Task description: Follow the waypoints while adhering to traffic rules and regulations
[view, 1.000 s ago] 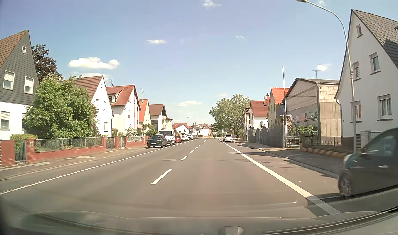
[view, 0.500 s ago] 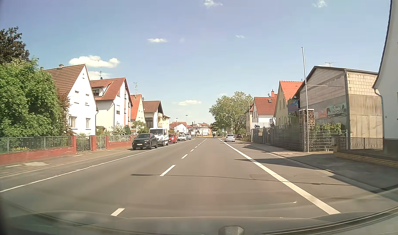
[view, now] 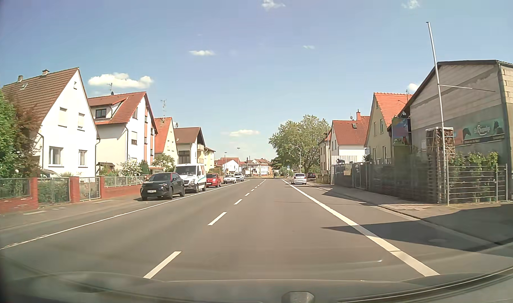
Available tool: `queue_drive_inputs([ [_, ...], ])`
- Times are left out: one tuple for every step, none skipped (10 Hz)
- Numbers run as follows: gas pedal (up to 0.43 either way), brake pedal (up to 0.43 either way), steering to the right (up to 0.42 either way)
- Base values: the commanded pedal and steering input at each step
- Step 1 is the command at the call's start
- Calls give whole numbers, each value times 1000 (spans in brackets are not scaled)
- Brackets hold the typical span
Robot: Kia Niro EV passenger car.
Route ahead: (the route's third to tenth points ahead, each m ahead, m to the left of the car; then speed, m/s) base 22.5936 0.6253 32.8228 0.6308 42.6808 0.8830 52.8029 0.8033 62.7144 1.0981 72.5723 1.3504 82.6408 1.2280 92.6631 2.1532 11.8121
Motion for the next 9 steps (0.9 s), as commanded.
queue_drive_inputs([
  [0, 43, 1],
  [0, 43, 1],
  [0, 43, 1],
  [0, 43, 1],
  [0, 43, 1],
  [0, 43, 1],
  [0, 43, 1],
  [0, 43, 1],
  [0, 43, 1],
])
